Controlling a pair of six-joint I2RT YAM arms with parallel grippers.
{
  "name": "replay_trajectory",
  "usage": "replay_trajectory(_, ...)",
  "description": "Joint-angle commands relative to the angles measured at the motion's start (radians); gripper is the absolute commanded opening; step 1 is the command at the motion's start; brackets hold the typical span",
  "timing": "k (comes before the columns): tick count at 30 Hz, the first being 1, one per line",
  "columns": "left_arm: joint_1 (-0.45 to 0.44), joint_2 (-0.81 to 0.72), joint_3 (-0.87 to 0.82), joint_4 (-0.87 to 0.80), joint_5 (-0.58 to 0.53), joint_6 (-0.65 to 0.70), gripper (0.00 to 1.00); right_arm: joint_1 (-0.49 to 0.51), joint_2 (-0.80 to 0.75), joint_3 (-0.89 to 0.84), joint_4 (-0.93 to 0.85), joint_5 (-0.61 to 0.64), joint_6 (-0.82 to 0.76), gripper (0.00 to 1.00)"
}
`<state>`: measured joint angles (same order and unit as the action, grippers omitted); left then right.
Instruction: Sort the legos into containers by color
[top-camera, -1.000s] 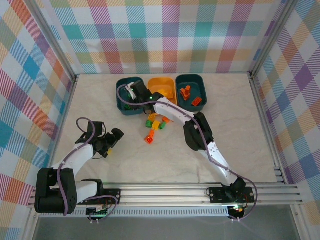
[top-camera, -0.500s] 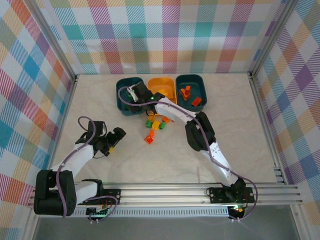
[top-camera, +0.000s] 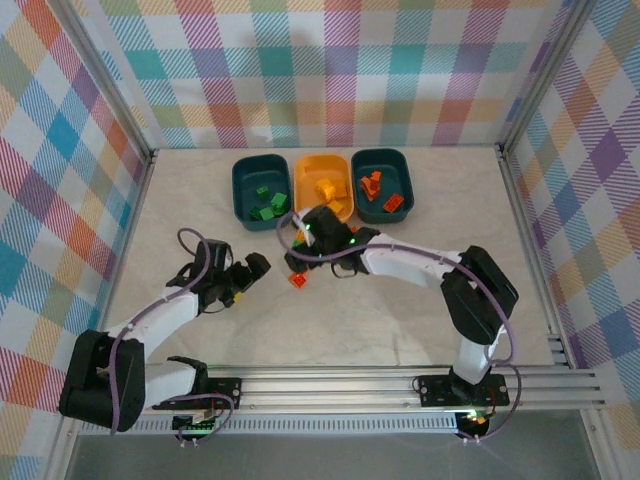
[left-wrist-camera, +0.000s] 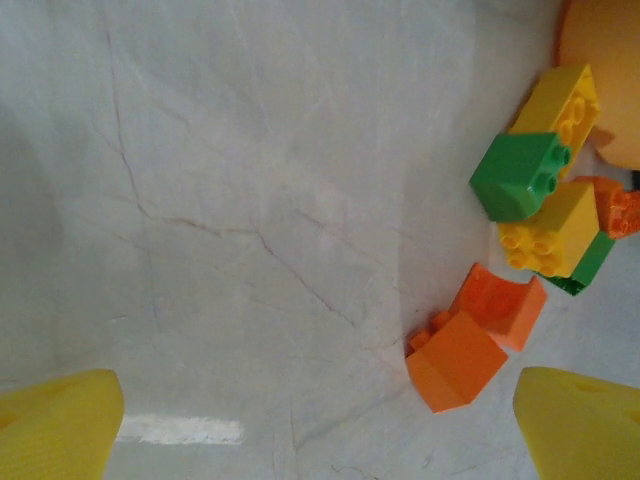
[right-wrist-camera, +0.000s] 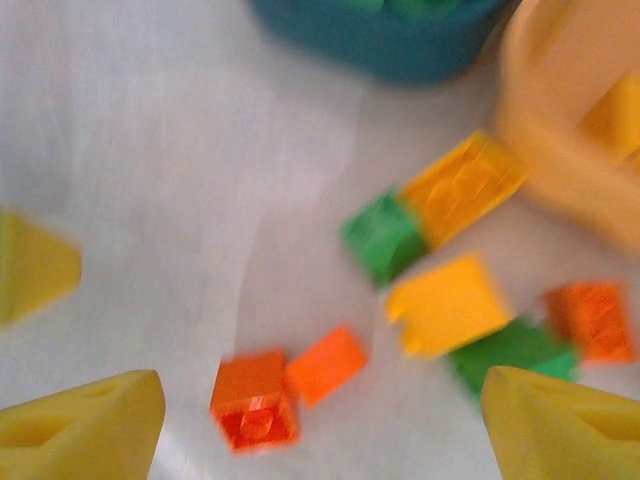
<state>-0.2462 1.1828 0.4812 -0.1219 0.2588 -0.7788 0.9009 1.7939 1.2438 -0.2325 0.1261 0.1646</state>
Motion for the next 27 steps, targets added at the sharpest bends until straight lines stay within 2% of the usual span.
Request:
replay_trajectory(1,-0.031,-0.037,-0.06,0.124,-0.048,-0.091,1.0,0.039,0.036,-0.029,-0.033,-0.009,-0.002,0.83)
replay_trajectory(4,-0.033,-0.063,-0.072,0.118,-0.075,-0.106,1.0,0.048,0.08,-0.006,-0.056,-0.05,0.02,0.84)
replay_trajectory(13,-0.034,-0.107,-0.075,0.044,-0.079,-0.08,1.0,0.052,0.2,0.039,-0.048,-0.015,0.05,0.82)
replay_trajectory(21,-0.033,-0.095,-0.062,0.029,-0.095,-0.079,1.0,0.053,0.258,0.096,-0.034,0.012,0.067,0.64)
replay_trajectory(27,-0.032,-0.044,-0.034,0.024,-0.081,-0.072,1.0,0.059,0.24,0.092,-0.041,0.043,0.062,0.46)
